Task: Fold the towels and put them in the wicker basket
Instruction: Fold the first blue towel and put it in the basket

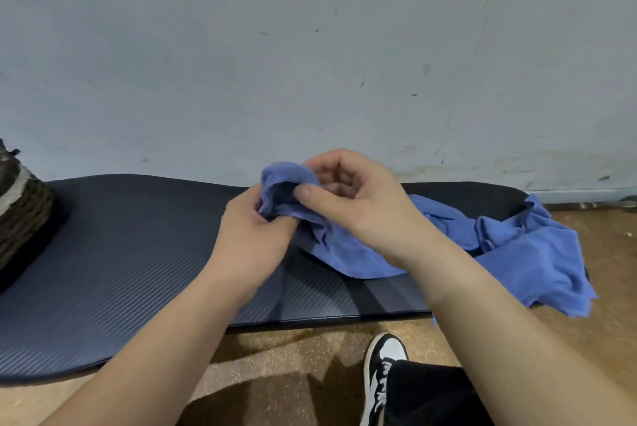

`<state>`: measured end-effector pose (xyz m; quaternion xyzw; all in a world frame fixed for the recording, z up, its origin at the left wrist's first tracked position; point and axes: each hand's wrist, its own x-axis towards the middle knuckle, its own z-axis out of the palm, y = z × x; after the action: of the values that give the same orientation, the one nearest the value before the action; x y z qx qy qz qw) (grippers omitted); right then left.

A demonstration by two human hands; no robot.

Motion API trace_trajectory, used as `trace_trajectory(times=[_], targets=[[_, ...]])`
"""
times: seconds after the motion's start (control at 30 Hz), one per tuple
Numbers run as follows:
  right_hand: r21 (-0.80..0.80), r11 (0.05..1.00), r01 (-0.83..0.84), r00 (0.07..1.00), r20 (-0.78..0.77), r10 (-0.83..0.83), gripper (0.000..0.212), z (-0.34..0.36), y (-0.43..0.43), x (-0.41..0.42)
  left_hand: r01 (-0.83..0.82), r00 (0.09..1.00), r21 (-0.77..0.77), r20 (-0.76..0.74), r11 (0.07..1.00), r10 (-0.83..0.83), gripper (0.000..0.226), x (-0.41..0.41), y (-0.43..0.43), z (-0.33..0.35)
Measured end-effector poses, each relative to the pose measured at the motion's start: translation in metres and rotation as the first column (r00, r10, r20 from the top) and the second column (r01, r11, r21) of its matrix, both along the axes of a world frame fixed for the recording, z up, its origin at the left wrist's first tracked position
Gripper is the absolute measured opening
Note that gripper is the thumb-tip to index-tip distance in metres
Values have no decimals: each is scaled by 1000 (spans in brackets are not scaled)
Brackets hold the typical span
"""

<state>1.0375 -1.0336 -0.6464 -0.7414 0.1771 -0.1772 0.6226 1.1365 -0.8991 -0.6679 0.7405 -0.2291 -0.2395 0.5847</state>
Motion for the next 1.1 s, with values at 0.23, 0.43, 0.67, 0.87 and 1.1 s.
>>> trace_trajectory(times=[0.23,0.43,0.67,0.87,1.1], targets=[[-359,824,-439,617,-787,-14,51,-42,-17,2,-149,989,203,42,968,144,12,63,52,-1],[-423,791,-443,638,-768,-53,34,-66,-14,17,-225,944,457,322,861,76,70,98,86,-23],[-542,751,-378,739,-665,-108,11,-81,-5,27,82,705,605,527,792,-475,19,72,66,-44],[-540,728,-423,744,-666,-62,21,-91,-12,28,171,602,722,462,670,-651,9,72,51,-76],[-559,665,-495,712,-700,-58,23,-88,-12,31,164,671,601,513,782,-535,12,75,57,-64]])
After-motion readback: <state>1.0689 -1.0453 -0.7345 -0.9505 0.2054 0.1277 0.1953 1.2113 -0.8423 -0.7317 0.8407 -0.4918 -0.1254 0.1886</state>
